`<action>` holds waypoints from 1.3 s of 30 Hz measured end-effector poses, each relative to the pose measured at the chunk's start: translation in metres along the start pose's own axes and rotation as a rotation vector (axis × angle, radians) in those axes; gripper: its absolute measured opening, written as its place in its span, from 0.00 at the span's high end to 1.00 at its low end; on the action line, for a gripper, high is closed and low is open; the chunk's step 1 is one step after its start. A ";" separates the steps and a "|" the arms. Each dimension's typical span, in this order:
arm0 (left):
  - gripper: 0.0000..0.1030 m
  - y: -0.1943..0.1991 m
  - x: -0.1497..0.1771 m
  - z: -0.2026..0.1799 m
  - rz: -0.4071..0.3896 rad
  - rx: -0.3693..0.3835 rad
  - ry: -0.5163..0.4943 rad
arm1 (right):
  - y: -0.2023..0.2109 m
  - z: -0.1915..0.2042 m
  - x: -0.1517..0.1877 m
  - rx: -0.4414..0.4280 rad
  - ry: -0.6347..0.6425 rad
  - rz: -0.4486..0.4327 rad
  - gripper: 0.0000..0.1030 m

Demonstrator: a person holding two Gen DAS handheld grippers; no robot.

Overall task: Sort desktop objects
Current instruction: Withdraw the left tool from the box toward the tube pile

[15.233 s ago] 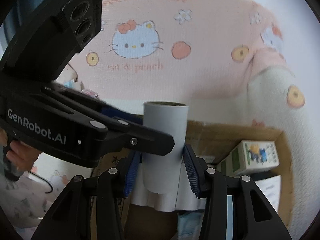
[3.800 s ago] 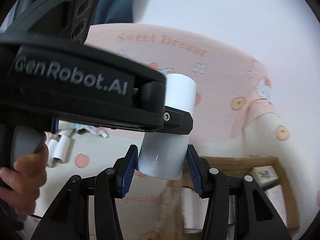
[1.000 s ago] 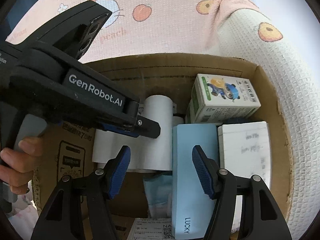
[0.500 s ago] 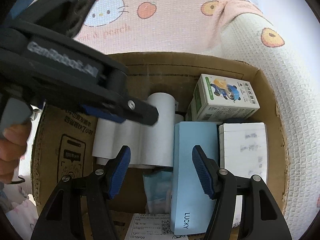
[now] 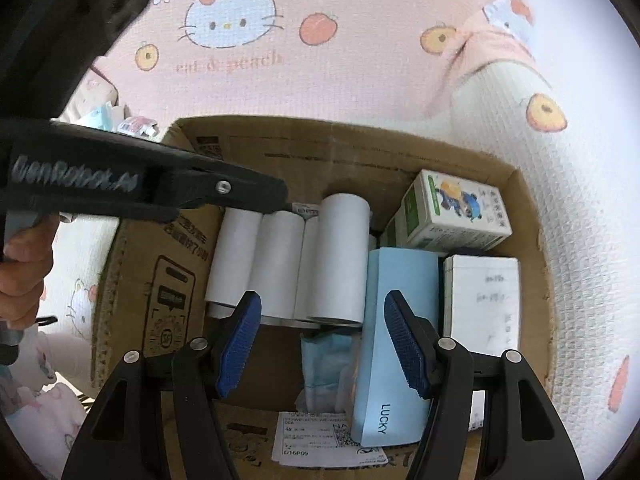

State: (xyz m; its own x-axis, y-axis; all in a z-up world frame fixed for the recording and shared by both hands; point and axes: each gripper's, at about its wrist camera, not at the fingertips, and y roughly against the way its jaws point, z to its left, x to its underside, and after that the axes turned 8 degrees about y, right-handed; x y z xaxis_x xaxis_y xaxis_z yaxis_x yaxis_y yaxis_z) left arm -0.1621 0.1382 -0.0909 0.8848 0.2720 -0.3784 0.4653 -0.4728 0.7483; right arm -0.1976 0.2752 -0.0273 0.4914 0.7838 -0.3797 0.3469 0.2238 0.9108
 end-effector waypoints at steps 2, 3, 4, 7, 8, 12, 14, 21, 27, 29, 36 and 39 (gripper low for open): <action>0.76 0.015 0.007 -0.004 -0.055 -0.014 -0.077 | 0.001 0.001 -0.001 0.017 -0.002 0.011 0.38; 0.74 0.022 0.009 -0.003 -0.070 -0.019 -0.103 | 0.002 0.002 0.000 0.018 -0.007 0.028 0.38; 0.67 0.028 0.010 -0.002 -0.077 -0.023 -0.115 | 0.003 0.005 0.000 0.022 -0.018 0.041 0.38; 0.52 0.047 0.011 0.012 -0.093 -0.005 -0.082 | 0.012 0.019 -0.002 0.014 -0.036 -0.006 0.37; 0.48 0.054 0.012 0.018 -0.098 0.022 -0.063 | 0.016 0.024 -0.004 0.013 -0.043 -0.030 0.36; 0.35 0.068 0.016 0.034 -0.104 0.063 -0.034 | 0.031 0.048 -0.006 0.084 -0.030 -0.092 0.28; 0.35 0.068 0.020 0.038 -0.105 0.043 -0.034 | 0.027 0.063 -0.013 0.131 -0.018 -0.121 0.28; 0.35 0.087 0.031 0.050 -0.160 0.028 -0.075 | 0.036 0.081 -0.030 0.199 -0.011 -0.151 0.28; 0.35 0.104 0.031 0.084 -0.186 0.038 0.017 | 0.034 0.105 -0.044 0.256 0.005 -0.145 0.28; 0.34 0.109 0.034 0.094 -0.199 0.022 0.028 | 0.034 0.115 -0.052 0.250 -0.002 -0.157 0.28; 0.34 0.122 0.037 0.139 -0.230 0.008 0.137 | 0.023 0.166 -0.074 0.215 0.053 -0.220 0.27; 0.34 0.128 0.044 0.149 -0.273 -0.038 0.125 | 0.005 0.188 -0.082 0.166 0.141 -0.227 0.27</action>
State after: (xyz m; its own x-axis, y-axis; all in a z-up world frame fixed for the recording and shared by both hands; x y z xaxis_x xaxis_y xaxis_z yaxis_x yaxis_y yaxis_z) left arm -0.0600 -0.0355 -0.0927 0.7160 0.4869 -0.5002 0.6823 -0.3368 0.6489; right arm -0.0863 0.1035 -0.0221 0.2750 0.7998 -0.5335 0.5661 0.3138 0.7623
